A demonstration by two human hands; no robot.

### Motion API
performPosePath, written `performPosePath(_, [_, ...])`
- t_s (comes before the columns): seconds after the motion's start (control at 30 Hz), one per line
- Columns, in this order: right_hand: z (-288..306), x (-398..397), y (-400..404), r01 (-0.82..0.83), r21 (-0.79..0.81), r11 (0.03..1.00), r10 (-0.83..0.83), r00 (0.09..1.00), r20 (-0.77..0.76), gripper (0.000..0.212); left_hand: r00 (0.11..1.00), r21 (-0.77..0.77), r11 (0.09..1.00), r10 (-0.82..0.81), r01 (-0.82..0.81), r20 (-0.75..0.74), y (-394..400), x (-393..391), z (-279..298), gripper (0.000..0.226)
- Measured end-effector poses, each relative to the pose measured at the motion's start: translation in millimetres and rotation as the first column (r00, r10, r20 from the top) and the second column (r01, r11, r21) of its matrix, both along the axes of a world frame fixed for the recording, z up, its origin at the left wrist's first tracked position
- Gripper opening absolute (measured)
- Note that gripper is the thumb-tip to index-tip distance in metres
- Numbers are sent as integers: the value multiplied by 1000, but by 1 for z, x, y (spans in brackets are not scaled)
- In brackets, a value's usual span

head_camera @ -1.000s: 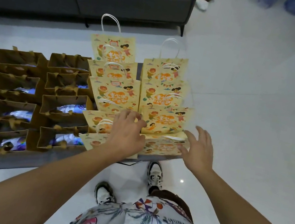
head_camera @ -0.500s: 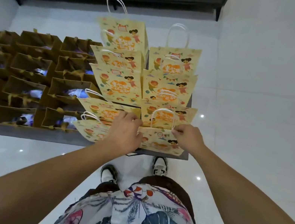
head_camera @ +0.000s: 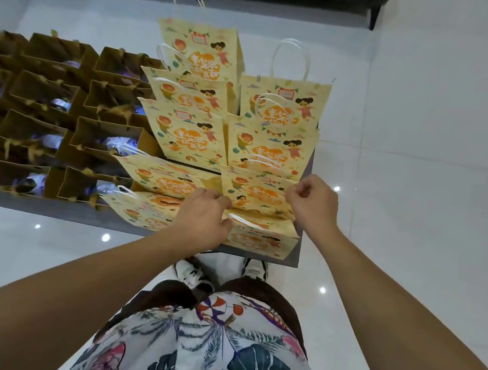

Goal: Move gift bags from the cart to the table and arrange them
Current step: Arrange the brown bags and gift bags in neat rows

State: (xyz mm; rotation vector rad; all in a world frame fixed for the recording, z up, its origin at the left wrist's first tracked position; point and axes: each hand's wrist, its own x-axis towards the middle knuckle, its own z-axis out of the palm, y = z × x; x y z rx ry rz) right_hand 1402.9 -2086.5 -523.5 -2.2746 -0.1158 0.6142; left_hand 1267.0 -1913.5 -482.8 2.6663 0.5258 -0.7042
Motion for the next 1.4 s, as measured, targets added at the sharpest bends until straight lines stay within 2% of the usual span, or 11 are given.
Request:
performPosePath(0.27, [11,11,31,-9,-33,999,10,999,37,15,994,-74,991,-109,108,-16,26,25,4,47])
performPosePath(0.4, [18,19,39,40,-21,999,-40,999,-4,17,989,-78,988,-130,136,73,47,46,5,41])
performPosePath(0.6, [26,38,49,42,-51,998,-41,999,16,26,984,-103,991,-69,87,165,69,79,10,41])
performPosePath(0.9, [56,120,73,141,135,981,-157,980,119,20,984,-170,984,74,-46,162,66,119,13,41])
performPosePath(0.97, [54,152,84,90,104,991,-107,979,176,23,987,-159,986,70,-47,143,64,126,11,42])
performPosePath(1.1, [63,203,116,-166,-43,985,171,974,151,73,987,-155,985,94,-72,134,62,138,6,41])
performPosePath(1.13, [64,213,124,-256,-81,963,264,959,106,74,986,-156,985,101,-79,132,62,142,5,40])
performPosePath(1.2, [65,230,137,-442,-122,888,438,897,-64,57,985,-157,982,126,-107,119,63,149,3,40])
performPosePath(1.27, [70,241,147,-518,-80,852,496,846,-197,50,982,-154,980,145,-126,120,64,154,3,39])
performPosePath(1.3, [75,248,152,-495,-54,867,478,858,-189,51,981,-161,978,150,-129,124,65,157,2,38])
performPosePath(1.4, [88,266,170,-372,-68,926,372,928,-4,54,975,-200,967,184,-157,122,67,160,2,37])
